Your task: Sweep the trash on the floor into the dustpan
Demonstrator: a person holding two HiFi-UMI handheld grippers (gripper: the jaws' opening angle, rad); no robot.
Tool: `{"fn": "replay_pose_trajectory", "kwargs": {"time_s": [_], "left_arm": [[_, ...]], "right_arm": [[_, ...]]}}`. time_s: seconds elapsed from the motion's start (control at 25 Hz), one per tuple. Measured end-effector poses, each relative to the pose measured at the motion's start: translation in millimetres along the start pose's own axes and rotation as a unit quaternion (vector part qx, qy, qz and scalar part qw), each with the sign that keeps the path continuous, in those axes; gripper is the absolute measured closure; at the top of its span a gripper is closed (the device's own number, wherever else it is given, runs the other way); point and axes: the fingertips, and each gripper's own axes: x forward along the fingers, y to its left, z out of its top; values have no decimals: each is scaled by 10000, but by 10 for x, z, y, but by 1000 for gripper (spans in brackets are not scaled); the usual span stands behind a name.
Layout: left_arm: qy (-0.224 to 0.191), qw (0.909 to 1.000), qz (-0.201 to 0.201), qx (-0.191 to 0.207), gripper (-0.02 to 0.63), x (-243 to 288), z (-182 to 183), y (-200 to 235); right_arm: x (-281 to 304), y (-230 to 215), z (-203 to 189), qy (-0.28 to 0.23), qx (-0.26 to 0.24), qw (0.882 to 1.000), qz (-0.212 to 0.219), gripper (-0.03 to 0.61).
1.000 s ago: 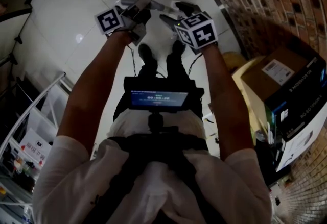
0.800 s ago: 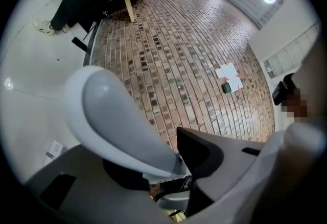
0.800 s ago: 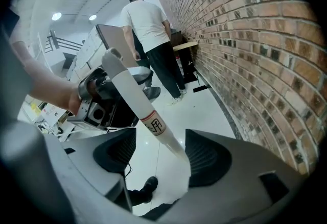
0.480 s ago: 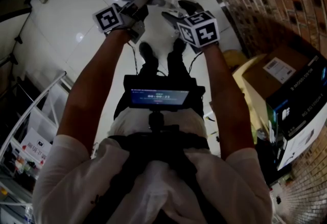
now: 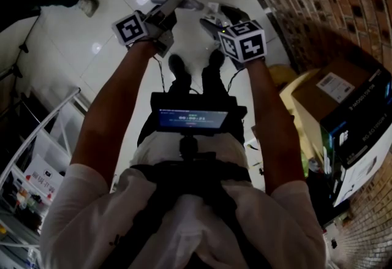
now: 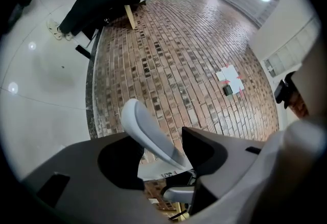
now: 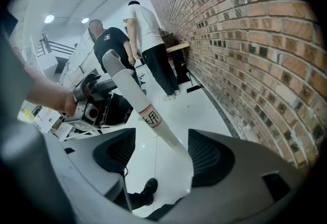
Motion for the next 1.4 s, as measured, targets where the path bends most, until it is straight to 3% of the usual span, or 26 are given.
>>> {"fn": "replay_pose_trajectory", "kwargs": {"time_s": [0.84,1.4], "left_arm": [[-202,9997,130,57,383,-414,-47,-80],[-591,9974,416,-61,382,-819,-492,-237]], "right_arm": [[-292,59,-236,-16,106,9995,-307,258],[-675,40,-524,30,-7,9998,-177,258]]}}
